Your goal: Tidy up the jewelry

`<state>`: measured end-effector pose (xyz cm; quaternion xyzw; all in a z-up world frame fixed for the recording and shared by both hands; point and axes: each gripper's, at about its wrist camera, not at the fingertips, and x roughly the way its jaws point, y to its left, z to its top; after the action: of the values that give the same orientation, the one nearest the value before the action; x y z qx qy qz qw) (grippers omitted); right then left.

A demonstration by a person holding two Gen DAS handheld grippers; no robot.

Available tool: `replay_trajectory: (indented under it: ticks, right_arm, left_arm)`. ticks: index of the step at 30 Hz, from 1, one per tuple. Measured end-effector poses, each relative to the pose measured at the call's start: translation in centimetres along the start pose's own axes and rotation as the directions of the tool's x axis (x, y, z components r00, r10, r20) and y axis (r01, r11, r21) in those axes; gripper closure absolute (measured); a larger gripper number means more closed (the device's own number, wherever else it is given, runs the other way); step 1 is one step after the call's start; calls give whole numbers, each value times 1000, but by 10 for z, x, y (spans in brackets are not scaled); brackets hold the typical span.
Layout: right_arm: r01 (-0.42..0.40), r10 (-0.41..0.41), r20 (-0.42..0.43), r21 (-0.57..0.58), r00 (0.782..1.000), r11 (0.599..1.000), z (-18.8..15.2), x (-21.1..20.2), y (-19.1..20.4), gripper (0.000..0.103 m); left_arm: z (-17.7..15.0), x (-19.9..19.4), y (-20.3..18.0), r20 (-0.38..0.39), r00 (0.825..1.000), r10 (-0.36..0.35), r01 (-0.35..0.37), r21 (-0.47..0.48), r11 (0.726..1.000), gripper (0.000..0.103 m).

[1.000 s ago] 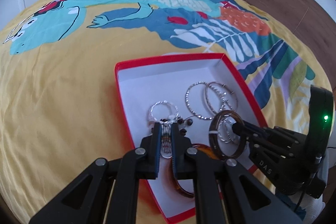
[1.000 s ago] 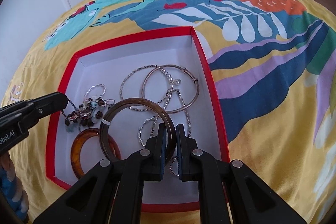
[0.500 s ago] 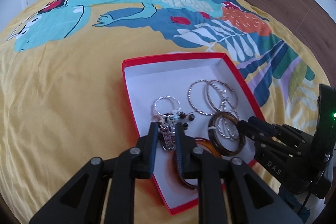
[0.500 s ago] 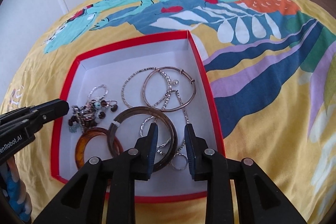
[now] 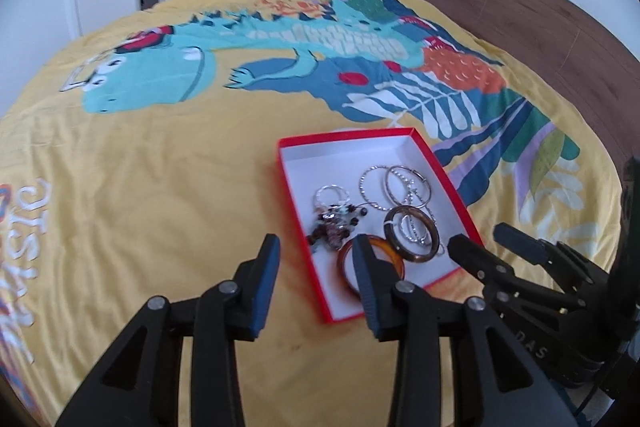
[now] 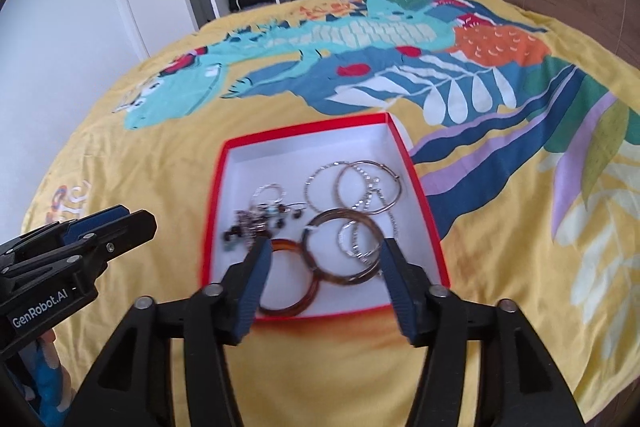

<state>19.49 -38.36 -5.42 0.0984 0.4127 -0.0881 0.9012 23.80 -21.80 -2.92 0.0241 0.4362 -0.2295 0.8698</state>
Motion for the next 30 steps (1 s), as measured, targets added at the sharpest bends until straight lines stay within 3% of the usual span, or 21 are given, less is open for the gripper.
replay_trajectory:
  ticks: [4, 7, 12, 19, 30]
  right_arm:
    - [-11, 12, 33, -12, 999, 1000, -6, -27, 20, 33]
    - [-19, 20, 66, -22, 998, 1000, -11, -48, 35, 27]
    - [-28, 32, 102, -43, 994, 999, -20, -76, 58, 17]
    - [-33, 41, 111, -72, 993, 997, -39, -97, 81, 14]
    - [-42, 52, 87, -117, 995, 992, -70, -111, 98, 14]
  left_arm:
    - [-8, -28, 11, 26, 998, 58, -57, -22, 998, 66]
    - [-18, -49, 23, 41, 992, 120, -119, -33, 992, 58]
    - [-34, -87, 44, 80, 981, 175, -169, -81, 982, 57]
    - [-55, -131, 67, 145, 960, 240, -223, -120, 967, 57]
    - [-89, -164, 96, 159, 945, 285, -260, -161, 952, 57]
